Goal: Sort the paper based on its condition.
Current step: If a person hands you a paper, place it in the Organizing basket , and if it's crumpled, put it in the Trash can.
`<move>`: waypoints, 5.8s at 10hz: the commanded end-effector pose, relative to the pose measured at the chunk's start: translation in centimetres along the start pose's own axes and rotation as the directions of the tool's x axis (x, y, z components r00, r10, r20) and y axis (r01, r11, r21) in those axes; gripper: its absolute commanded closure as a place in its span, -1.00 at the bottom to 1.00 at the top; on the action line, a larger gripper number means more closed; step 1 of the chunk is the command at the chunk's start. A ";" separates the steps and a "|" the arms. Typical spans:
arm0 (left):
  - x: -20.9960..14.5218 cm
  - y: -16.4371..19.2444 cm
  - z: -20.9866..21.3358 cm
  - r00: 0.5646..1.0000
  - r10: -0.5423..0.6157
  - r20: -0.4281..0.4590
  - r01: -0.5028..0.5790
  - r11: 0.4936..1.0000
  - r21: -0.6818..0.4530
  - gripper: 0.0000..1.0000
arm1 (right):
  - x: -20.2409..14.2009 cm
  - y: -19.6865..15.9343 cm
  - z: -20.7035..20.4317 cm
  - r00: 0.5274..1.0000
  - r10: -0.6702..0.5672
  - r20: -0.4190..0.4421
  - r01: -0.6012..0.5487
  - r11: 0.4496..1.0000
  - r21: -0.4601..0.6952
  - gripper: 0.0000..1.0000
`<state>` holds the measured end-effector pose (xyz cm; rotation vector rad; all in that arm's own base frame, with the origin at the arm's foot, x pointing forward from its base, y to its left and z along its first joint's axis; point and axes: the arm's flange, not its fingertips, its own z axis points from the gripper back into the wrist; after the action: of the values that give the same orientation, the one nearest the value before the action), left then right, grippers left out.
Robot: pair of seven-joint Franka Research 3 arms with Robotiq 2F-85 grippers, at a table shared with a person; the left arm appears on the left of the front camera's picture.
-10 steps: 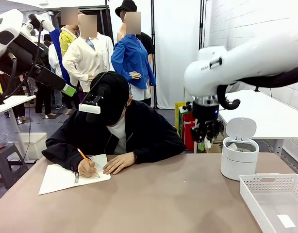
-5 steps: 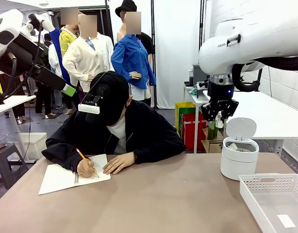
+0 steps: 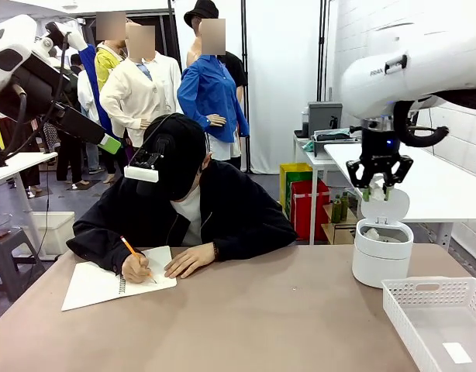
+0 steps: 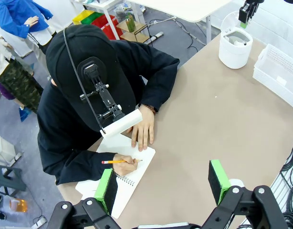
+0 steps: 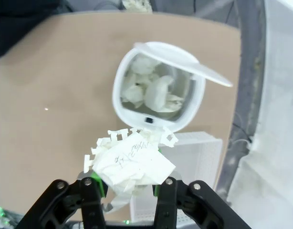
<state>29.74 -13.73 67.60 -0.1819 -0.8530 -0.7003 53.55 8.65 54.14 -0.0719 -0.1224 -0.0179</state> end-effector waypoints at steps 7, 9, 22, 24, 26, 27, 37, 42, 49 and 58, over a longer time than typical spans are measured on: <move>-0.1 0.1 0.0 1.000 0.003 0.006 -0.003 1.000 -0.004 -1.00 | 0.8 -3.6 -8.0 0.998 -0.065 0.025 0.064 0.997 0.033 0.16; -0.1 0.1 0.0 1.000 0.003 0.006 -0.003 1.000 -0.004 -1.00 | 1.2 -3.0 -9.1 0.994 -0.075 0.077 0.074 0.997 0.021 0.16; -0.1 0.1 0.0 1.000 0.003 0.006 -0.003 1.000 -0.004 -1.00 | 0.8 -3.0 -8.5 0.995 -0.080 0.056 0.079 0.997 0.020 -1.00; -0.1 0.1 0.0 1.000 0.003 0.006 -0.003 1.000 -0.004 -1.00 | 0.4 -2.6 -8.1 0.997 -0.067 0.046 0.066 0.997 0.037 -1.00; -0.1 0.1 0.0 1.000 0.003 0.006 -0.003 1.000 -0.004 -1.00 | -1.4 -1.2 -6.2 0.999 0.031 0.032 -0.035 0.989 0.146 -1.00; -0.1 0.1 0.0 1.000 0.003 0.006 -0.003 1.000 -0.004 -1.00 | -2.5 -0.3 -5.0 0.993 0.114 0.044 -0.120 0.975 0.185 -1.00; -0.1 0.1 0.0 1.000 0.003 0.006 -0.003 1.000 -0.004 -1.00 | -0.7 -0.4 -5.8 0.998 0.030 0.052 -0.036 0.992 0.118 -1.00; -0.1 0.1 0.0 1.000 0.003 0.006 -0.003 1.000 -0.004 -1.00 | -4.7 0.6 -1.3 0.984 0.133 0.115 -0.161 0.943 0.291 -1.00; -0.1 0.1 0.0 1.000 0.003 0.006 -0.003 1.000 -0.004 -1.00 | -6.2 6.8 8.6 0.821 0.345 0.454 -0.559 0.642 0.524 -1.00; -0.1 0.1 0.0 1.000 0.003 0.006 -0.003 1.000 -0.004 -1.00 | -5.2 10.6 15.1 0.646 0.493 0.584 -0.753 0.540 0.377 -1.00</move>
<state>29.73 -13.76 67.60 -0.1815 -0.8530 -0.7008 46.40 20.82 67.56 0.5560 -0.5497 0.7691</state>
